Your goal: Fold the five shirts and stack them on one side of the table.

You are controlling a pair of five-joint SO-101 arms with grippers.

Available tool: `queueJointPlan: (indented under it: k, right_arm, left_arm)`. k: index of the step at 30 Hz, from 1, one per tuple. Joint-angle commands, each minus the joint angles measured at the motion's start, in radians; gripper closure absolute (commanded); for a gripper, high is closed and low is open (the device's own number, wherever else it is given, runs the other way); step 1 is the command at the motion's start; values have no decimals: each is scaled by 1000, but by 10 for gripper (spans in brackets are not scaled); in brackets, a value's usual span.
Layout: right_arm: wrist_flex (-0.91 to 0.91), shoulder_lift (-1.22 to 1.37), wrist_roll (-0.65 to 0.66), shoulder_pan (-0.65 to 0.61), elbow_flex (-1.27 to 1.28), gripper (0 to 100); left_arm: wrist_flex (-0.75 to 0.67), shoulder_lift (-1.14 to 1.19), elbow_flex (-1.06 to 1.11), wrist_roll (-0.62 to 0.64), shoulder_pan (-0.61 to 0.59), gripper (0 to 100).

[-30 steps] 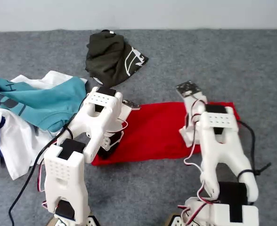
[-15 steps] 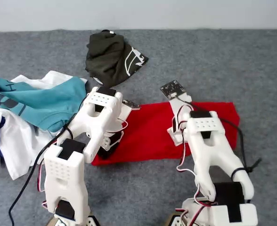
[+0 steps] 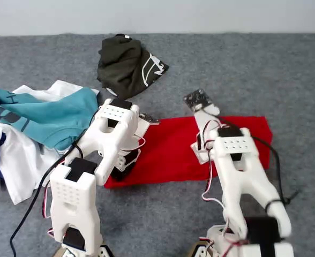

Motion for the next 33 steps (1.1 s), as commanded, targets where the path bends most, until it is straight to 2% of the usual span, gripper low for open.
queueJointPlan:
  k: [1,10,15,18,21,27,33]
  right_arm:
    - [127,-160,-3,73,-91,873]
    - [81,-220,-3,346,-5,869]
    - [88,-220,-3,549,2,869]
    - [90,-225,37,630,2,869]
    - [105,-228,83,670,2,870]
    - [168,-228,84,677,2,872]
    - [189,-229,89,677,2,873]
  left_arm:
    - [2,-3,2,-9,3,952]
    - [40,-15,-91,-8,2,952]
    - [40,-15,-191,-5,-9,952]
    - [40,-15,-226,-5,-40,950]
    - [40,-15,-229,-5,-89,917]
    - [37,-9,-229,-12,-178,888]
    - [3,-6,-229,-32,-175,880]
